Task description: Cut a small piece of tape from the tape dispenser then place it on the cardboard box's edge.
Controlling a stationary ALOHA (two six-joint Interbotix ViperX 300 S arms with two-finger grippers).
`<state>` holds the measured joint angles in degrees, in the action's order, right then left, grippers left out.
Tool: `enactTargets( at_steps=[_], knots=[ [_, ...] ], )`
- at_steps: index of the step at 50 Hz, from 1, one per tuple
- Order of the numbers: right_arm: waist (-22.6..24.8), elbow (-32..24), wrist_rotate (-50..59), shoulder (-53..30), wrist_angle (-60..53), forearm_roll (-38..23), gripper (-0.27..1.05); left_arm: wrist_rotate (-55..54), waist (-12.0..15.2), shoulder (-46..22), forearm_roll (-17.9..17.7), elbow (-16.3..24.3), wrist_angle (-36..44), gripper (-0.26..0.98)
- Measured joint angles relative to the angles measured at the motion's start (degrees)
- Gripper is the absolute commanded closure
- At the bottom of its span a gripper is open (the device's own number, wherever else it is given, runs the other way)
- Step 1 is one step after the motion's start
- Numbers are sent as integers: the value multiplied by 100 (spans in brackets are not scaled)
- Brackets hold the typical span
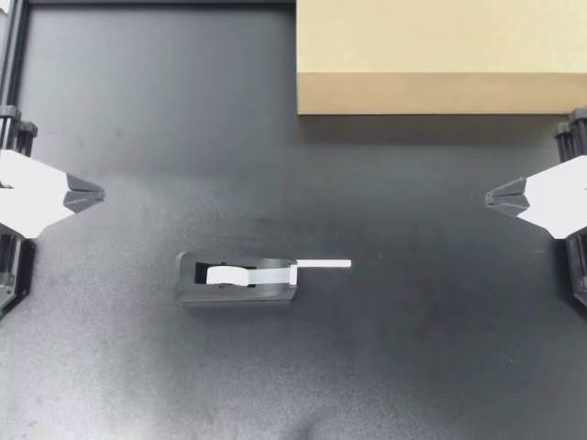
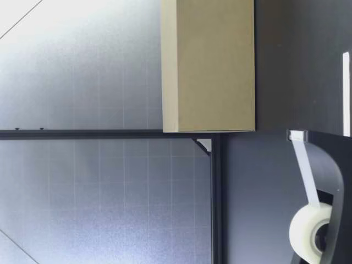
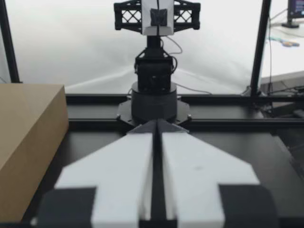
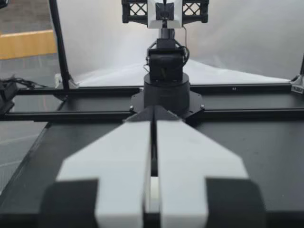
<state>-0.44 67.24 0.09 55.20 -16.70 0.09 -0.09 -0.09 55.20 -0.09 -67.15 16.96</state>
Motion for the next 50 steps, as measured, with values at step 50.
enactTargets(
  at_steps=[50],
  knots=[
    [-70,-3032,325,-4922,1450,281,90,18,-79,-492,0,-114,413,85]
  ],
)
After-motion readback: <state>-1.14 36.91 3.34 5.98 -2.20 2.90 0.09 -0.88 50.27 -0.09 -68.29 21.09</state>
